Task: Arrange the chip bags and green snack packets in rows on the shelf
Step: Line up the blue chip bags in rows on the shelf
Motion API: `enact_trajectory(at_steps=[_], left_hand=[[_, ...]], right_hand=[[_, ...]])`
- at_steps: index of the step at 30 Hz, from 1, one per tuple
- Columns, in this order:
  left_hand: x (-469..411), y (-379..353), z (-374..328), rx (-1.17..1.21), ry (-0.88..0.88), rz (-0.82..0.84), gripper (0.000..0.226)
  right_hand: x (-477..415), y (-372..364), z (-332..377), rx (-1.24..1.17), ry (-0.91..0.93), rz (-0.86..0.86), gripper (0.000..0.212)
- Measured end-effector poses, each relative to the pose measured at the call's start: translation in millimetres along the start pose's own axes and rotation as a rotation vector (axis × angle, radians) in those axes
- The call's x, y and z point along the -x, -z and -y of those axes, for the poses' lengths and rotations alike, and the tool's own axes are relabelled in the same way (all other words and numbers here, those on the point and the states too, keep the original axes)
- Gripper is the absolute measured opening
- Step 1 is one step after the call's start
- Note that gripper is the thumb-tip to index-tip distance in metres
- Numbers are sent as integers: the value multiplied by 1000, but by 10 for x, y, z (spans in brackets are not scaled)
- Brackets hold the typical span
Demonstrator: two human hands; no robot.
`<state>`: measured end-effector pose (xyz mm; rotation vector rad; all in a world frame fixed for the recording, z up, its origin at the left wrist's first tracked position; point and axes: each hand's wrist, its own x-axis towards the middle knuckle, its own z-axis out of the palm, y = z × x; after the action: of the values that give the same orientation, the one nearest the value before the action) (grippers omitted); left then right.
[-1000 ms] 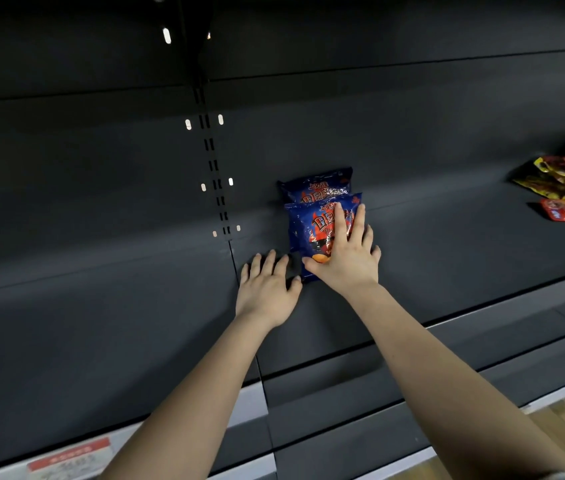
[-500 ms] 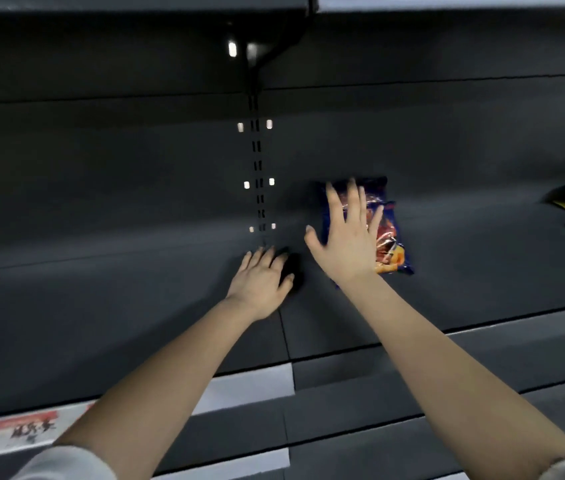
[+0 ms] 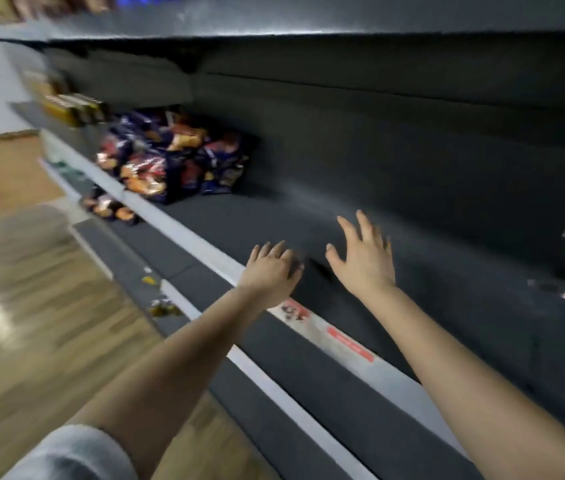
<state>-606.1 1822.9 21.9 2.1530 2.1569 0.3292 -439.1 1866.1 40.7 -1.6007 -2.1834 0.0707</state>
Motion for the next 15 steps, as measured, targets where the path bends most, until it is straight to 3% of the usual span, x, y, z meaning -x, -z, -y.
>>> enact_trajectory(at_steps=[6,15], left_hand=[[325,205,832,-61,144,-19,45],[-75,320,1836,-57,124,-24,49]], right_hand=[[-125,-484,925,-94,145,77,54],[-703,-987,1734,-106,155,114,53]])
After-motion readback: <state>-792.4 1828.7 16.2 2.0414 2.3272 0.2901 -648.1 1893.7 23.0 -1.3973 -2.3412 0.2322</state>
